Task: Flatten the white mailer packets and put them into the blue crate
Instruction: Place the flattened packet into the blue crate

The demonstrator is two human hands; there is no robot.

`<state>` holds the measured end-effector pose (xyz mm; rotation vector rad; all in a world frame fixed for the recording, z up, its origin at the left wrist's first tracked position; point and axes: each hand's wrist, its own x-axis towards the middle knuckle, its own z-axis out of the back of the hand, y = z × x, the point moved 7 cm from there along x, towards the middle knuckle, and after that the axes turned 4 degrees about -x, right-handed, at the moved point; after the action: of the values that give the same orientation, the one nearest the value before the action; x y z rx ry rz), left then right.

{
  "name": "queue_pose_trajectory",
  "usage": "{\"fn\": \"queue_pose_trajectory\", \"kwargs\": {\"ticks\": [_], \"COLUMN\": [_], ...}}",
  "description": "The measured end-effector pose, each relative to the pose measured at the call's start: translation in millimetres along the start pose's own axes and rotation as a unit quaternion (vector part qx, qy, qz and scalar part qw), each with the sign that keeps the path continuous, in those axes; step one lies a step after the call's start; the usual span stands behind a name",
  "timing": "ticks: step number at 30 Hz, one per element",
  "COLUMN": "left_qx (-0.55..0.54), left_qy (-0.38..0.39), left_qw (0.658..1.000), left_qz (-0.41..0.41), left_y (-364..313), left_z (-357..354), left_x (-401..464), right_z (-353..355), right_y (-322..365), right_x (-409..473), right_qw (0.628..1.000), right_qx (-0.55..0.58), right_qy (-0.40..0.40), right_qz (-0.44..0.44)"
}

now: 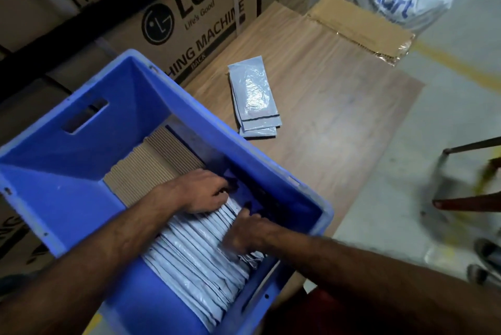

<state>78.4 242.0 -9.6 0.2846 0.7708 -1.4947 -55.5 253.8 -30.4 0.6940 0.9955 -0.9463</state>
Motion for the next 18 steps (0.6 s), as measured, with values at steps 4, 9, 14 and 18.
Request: {"fn": "queue_pose_trajectory", "kwargs": {"ticks": [4,9,14,18], "left_qx": [0.128,0.073,0.091,0.052], "left_qy": [-0.067,-0.077,-0.076,-0.135], "left_qw": [0.988,0.994,0.993,0.989], "left_qz": [-0.050,-0.028,-0.010,-0.003], "left_y": [-14.4,-15.2,-16.4,-10.3], "left_z": [-23.8,-28.7,-27.8,-22.1], "left_x": [-9.5,-9.7,-8.0,-22.9], "right_z": [-3.8,-0.8,6.5,16.2], "right_y": [-0.3,3.3,-1.4,-0.2], "right_x": [-0.4,-6.0,-11.6,-17.6], "right_qw": [1.000,0.999,0.997,0.992], "right_qx": [0.007,-0.015,-0.045,-0.077], "right_qy": [0.019,0.039,0.031,-0.030], "right_qz": [0.020,0.029,0.053,0.097]}}
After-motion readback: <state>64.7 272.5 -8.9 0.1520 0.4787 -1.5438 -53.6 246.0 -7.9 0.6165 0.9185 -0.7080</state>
